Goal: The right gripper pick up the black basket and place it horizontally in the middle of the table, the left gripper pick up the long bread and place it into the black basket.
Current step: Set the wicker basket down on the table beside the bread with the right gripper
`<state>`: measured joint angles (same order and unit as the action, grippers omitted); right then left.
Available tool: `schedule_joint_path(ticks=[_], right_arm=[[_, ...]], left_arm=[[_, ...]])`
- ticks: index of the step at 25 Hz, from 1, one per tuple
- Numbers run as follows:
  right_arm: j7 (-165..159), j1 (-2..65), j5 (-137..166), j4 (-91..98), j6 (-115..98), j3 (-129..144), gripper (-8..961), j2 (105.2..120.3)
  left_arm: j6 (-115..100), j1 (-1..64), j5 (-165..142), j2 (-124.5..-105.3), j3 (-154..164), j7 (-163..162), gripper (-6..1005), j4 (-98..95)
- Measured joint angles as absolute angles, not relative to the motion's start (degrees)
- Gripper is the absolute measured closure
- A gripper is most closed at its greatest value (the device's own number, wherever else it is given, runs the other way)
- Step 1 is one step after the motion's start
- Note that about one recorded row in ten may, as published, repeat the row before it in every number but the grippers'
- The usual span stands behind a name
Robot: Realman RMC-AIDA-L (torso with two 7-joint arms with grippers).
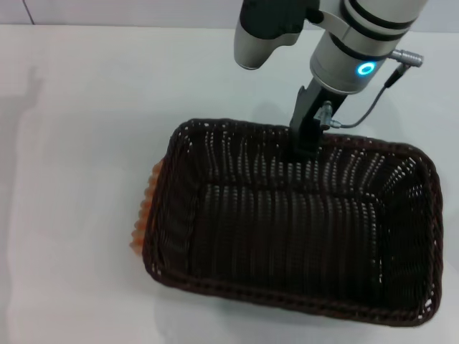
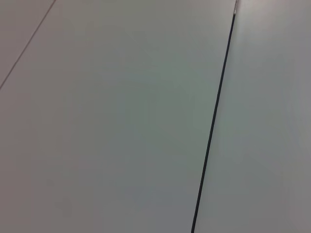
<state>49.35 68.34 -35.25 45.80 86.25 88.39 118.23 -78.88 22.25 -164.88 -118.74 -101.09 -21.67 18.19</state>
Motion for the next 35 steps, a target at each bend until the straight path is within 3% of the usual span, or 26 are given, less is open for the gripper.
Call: schedule_joint_path(ticks=[17,31,35], right_arm=[[45.47,70.75,-33.34,46.57,76.26,100.09,817,119.67],[43.26,70.57,-32.29,49.23,73.67,103.13,607,119.50],[42.25,70.30,-32.02,49.48,74.12,104.10,590,119.46]], left_arm=[[-79.45,22.07,-163.58,-118.83,-101.51,-21.88,136,18.17],[-79.69,21.98,-162.92,-118.82,-101.40,-21.89,136,18.36],[-80.35,21.94,-162.93,-118.82,-101.30,-21.89,136,18.17]])
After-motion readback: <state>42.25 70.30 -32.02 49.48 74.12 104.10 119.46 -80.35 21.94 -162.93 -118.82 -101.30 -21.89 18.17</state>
